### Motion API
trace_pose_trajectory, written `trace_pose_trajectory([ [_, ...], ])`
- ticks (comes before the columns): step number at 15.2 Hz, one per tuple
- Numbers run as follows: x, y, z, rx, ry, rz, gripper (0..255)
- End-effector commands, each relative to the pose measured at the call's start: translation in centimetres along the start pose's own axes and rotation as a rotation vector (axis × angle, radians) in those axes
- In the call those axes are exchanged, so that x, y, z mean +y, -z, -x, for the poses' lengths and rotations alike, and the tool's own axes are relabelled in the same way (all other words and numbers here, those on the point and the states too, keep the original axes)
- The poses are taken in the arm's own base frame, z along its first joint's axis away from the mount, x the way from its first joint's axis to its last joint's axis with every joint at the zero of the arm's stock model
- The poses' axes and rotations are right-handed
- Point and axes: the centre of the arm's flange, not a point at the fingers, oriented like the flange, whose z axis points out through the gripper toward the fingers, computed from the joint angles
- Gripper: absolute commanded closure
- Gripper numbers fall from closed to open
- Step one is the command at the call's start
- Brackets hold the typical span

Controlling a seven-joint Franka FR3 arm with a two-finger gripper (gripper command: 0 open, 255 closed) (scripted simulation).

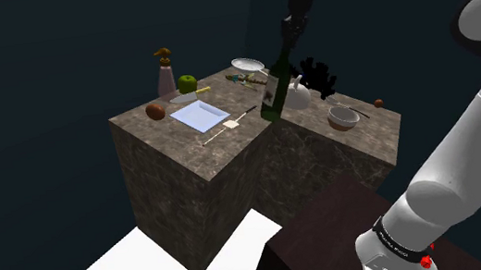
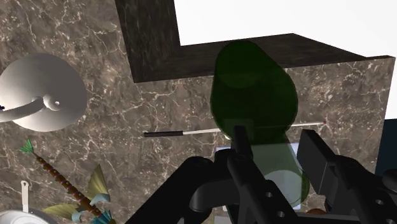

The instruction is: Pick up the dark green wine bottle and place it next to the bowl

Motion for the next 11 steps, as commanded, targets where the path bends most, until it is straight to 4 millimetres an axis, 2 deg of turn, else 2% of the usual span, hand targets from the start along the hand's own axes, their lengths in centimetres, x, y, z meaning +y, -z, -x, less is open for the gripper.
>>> trace_pose_trajectory([
  [1, 2.3, 0.1, 1.6, 0.001, 0.001, 0.000, 255],
  [11, 13.0, 0.1, 9.3, 0.001, 0.001, 0.000, 255],
])
